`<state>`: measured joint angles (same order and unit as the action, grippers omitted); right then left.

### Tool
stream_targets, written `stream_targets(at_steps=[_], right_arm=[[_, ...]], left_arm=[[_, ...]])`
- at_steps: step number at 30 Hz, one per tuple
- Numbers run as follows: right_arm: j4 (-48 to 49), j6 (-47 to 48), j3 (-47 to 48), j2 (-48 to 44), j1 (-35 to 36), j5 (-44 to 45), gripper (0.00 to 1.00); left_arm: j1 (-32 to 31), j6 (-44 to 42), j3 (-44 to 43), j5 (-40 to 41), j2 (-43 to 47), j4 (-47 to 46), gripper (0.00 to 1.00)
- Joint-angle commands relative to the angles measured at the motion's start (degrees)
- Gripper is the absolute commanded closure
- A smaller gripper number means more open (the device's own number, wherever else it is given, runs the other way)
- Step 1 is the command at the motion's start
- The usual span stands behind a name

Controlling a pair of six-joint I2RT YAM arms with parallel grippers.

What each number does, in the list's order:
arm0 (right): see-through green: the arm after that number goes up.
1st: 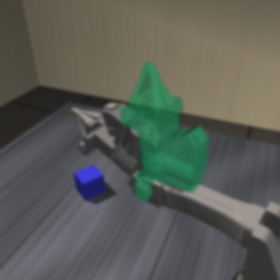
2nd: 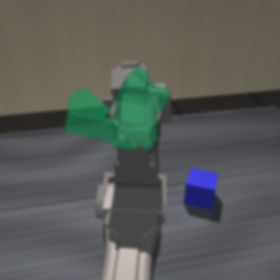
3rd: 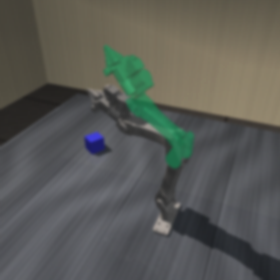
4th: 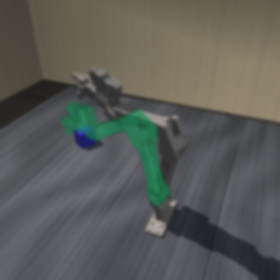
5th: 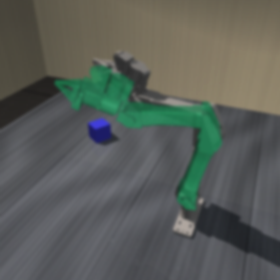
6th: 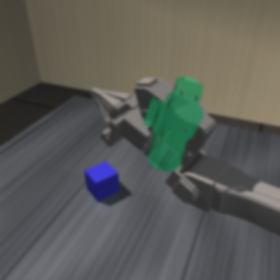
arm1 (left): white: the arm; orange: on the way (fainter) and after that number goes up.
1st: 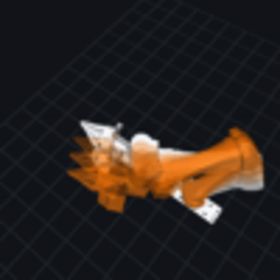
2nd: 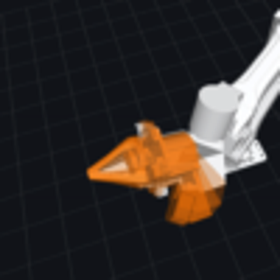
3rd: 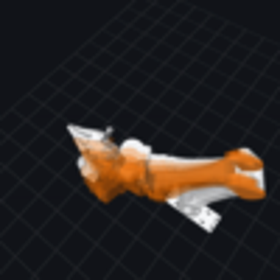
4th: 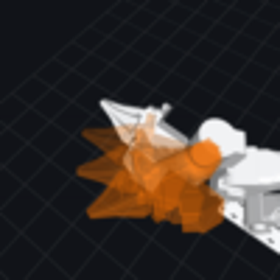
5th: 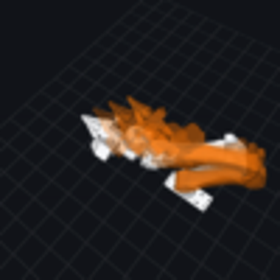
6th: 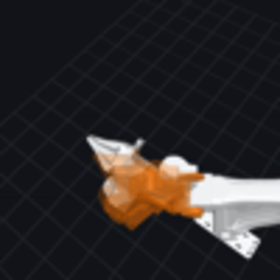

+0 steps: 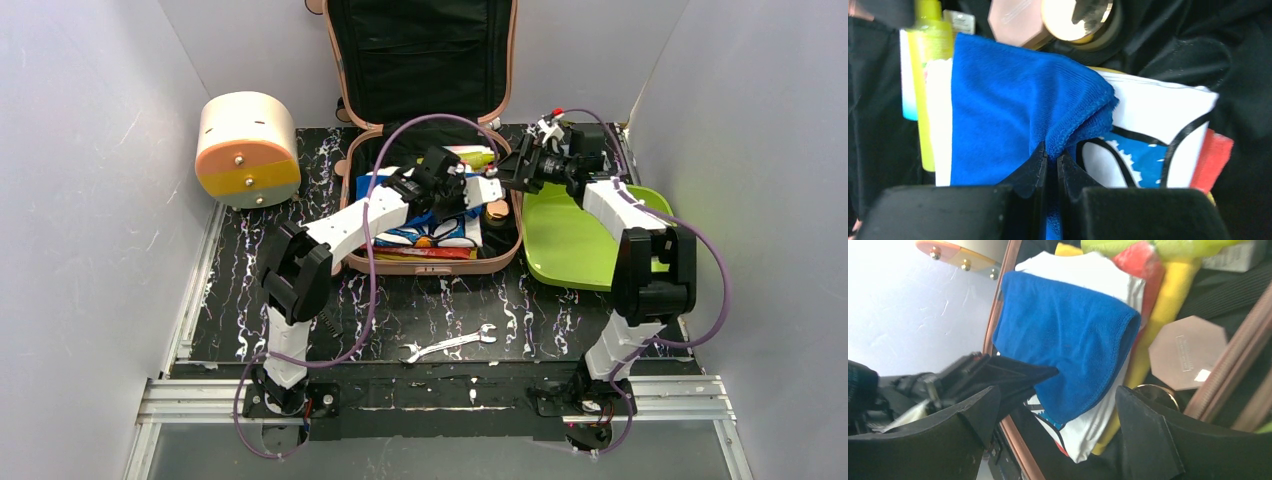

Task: Open, take out, and arrange the luggage
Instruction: Pick up the clothes from the opened luggage, then pass from the left arm to the right

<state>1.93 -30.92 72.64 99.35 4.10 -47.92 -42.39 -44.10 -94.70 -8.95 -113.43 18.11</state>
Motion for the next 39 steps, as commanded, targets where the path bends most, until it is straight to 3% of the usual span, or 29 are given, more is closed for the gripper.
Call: stream_targets(at_steps=[1, 23, 39], right_arm=[[2.17, -2.76, 2.59, 2.39, 2.13, 0.08, 0.06], [11.2, -16.65, 2.02, 12.65, 5.48, -1.84, 0.03], [5.55, -18.99, -3.77, 5.55, 6.1, 9.7, 0.07]], left_arm=[[3.14, 6.1, -3.52, -1.88, 4.38, 0.15, 1.0], [4.53, 9.85, -5.86, -4.23, 3.74, 0.79, 1.0], [5.68, 13.69, -6.86, -4.58, 3.75, 1.17, 1.0]])
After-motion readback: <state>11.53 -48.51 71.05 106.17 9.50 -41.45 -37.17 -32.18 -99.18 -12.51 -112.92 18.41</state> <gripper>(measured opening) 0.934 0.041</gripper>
